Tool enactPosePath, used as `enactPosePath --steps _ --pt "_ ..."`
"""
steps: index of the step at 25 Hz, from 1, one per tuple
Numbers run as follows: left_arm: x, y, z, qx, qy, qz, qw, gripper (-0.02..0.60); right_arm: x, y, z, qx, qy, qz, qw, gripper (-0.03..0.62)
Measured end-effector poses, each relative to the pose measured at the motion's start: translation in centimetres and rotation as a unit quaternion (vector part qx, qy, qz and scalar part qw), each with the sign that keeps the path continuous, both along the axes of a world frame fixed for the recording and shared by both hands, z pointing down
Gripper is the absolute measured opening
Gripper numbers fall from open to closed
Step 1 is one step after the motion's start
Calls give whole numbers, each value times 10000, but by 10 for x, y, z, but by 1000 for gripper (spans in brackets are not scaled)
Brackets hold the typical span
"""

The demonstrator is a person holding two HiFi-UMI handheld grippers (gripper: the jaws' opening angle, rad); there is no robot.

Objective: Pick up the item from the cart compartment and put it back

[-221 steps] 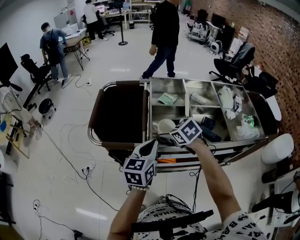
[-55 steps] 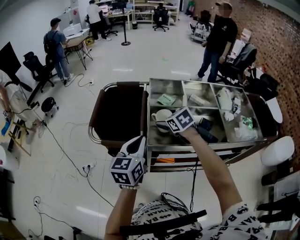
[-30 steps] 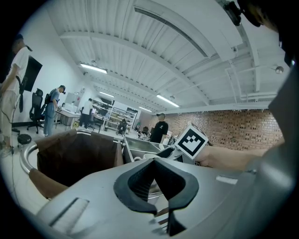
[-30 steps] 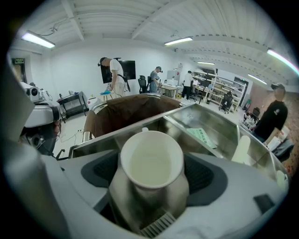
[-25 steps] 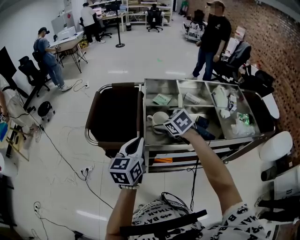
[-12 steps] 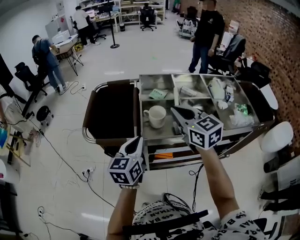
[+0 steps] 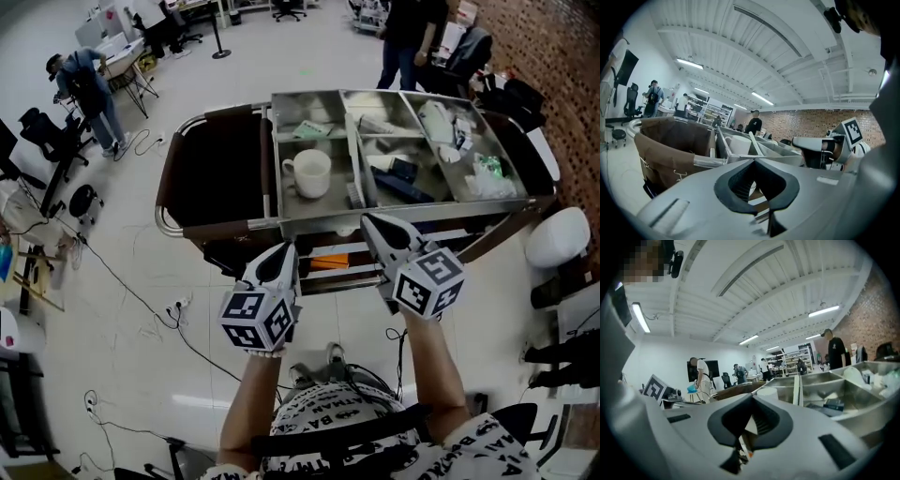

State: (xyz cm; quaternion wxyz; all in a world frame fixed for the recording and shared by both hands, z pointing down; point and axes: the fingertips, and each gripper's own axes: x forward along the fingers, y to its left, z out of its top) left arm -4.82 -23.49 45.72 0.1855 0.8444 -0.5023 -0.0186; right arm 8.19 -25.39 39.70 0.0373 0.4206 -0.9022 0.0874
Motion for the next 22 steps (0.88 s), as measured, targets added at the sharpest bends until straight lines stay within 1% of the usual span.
enactPosePath --steps 3,8,10,15,22 --pt "6 15 10 -95 51 55 9999 0 2 22 28 -318 -235 106 9992 0" --pt "11 25 10 -86 89 135 9998 0 -4 45 54 -604 -341 188 9974 0" --pt "14 27 7 -54 80 168 9998 0 -3 48 54 -611 -366 208 9972 0" --pt "18 26 -3 71 37 233 9997 0 -1 47 41 -403 -353 275 9982 0" --pt "21 23 -14 193 -5 314 9993 0 -1 49 37 -342 -394 312 9982 0"
